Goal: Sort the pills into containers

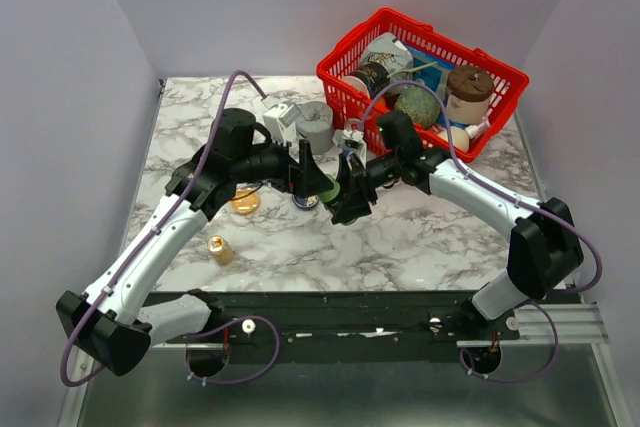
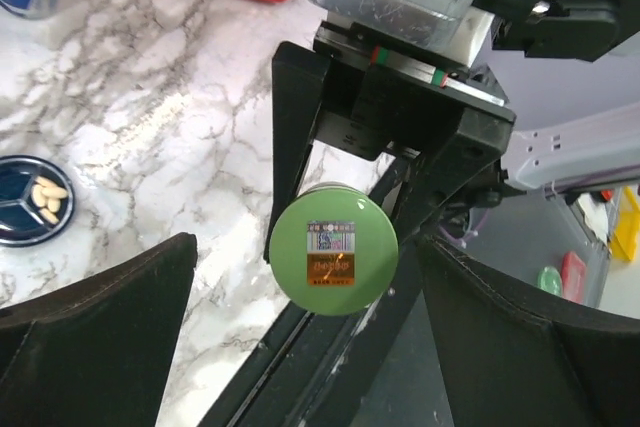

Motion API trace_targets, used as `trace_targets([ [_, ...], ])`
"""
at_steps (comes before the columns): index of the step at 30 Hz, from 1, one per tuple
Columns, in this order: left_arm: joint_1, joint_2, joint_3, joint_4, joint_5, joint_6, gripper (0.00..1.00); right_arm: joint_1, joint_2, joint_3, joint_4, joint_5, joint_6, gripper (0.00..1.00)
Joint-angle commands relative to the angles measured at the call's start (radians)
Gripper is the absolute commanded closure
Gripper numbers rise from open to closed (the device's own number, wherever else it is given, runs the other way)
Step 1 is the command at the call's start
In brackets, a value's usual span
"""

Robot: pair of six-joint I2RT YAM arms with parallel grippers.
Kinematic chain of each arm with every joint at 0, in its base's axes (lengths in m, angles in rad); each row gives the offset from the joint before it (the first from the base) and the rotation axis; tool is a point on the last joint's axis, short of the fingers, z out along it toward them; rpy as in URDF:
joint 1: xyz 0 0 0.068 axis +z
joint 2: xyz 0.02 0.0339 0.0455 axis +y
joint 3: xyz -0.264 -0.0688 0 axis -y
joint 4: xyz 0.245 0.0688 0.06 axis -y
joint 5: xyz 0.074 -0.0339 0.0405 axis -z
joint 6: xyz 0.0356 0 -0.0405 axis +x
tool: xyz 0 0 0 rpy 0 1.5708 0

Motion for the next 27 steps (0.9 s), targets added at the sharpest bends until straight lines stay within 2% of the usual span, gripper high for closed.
trace_targets([
  [1,0.018,-0.070,0.029,0.016,-0.061,-0.047,0.01,-0.002,-0.031,0.036,-0.051,0.022,-0.092,0.83],
  [6,0.030,-0.133,-0.023,0.048,-0.124,-0.158,0.01,-0.002,-0.053,0.050,-0.103,0.113,-0.163,0.83],
  [8,0.035,-0.170,-0.062,0.065,-0.182,-0.275,0.01,-0.002,-0.074,0.048,-0.118,0.187,-0.203,0.82],
  [12,0.035,-0.204,-0.180,0.172,-0.209,-0.479,0.01,-0.002,-0.116,0.031,-0.111,0.324,-0.250,0.82],
  [15,0.033,-0.195,-0.204,0.199,-0.219,-0.558,0.01,-0.002,-0.143,0.013,-0.088,0.419,-0.269,0.82],
  [20,0.003,-0.150,-0.201,0.236,-0.247,-0.623,0.01,0.001,-0.160,0.001,-0.071,0.497,-0.292,0.83],
  [27,-0.080,-0.071,-0.119,0.173,-0.357,-0.664,0.02,0.004,-0.154,0.002,-0.069,0.522,-0.299,0.83],
])
